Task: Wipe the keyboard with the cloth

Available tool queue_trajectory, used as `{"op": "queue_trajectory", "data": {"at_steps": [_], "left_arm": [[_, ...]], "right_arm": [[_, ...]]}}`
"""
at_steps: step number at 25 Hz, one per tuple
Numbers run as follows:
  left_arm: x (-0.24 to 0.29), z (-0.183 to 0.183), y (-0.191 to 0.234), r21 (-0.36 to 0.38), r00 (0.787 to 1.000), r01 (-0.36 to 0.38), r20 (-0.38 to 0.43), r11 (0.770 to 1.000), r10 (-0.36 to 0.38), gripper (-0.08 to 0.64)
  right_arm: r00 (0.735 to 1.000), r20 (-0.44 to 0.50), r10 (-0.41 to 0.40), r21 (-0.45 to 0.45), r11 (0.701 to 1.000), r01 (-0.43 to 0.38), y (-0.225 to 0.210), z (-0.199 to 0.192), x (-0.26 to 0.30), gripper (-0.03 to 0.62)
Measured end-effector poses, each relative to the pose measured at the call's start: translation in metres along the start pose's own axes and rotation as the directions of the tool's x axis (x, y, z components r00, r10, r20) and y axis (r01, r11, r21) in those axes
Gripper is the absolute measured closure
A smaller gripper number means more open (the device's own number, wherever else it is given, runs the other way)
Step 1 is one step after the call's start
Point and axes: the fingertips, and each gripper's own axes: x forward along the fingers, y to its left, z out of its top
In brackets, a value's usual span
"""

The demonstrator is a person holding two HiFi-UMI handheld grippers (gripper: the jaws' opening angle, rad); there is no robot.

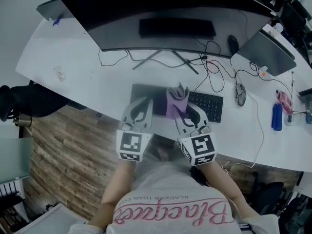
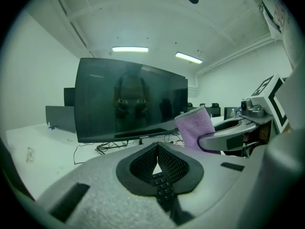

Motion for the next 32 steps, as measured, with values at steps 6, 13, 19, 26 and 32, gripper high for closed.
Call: {"op": "queue_trajectory", "data": {"at_steps": [6,13,19,26,32], "left_arm": [[0.006,-0.011,0.046,-0.019,1.0,0.004,-0.016,1.0,-0.004,0.555],[0.01,-0.034,0.082,-0.039,0.998,0.025,-0.056,0.999,-0.027,0.555],[0.01,-0.056,0.109,-0.07,0.994,0.036,-0.099,0.997,-0.043,0.555],[0.014,-0.069,0.133,-0.097,0.992,0.044,-0.112,0.994,-0.055,0.555],[0.021,-0.085,0.142,-0.12,0.987,0.062,-0.138,0.991,-0.079,0.555]], "right_arm": [[1.0,-0.02,0.018,-0.001,1.0,-0.018,0.028,0.005,0.042,0.508],[0.998,-0.051,0.033,0.048,0.998,-0.03,0.052,0.002,0.095,0.508],[0.994,-0.103,0.04,0.109,0.994,-0.029,0.069,-0.011,0.135,0.508],[0.976,-0.215,0.044,0.166,0.986,-0.008,0.082,-0.032,0.168,0.509],[0.934,-0.356,0.034,0.192,0.981,0.038,0.086,-0.057,0.188,0.509]]}}
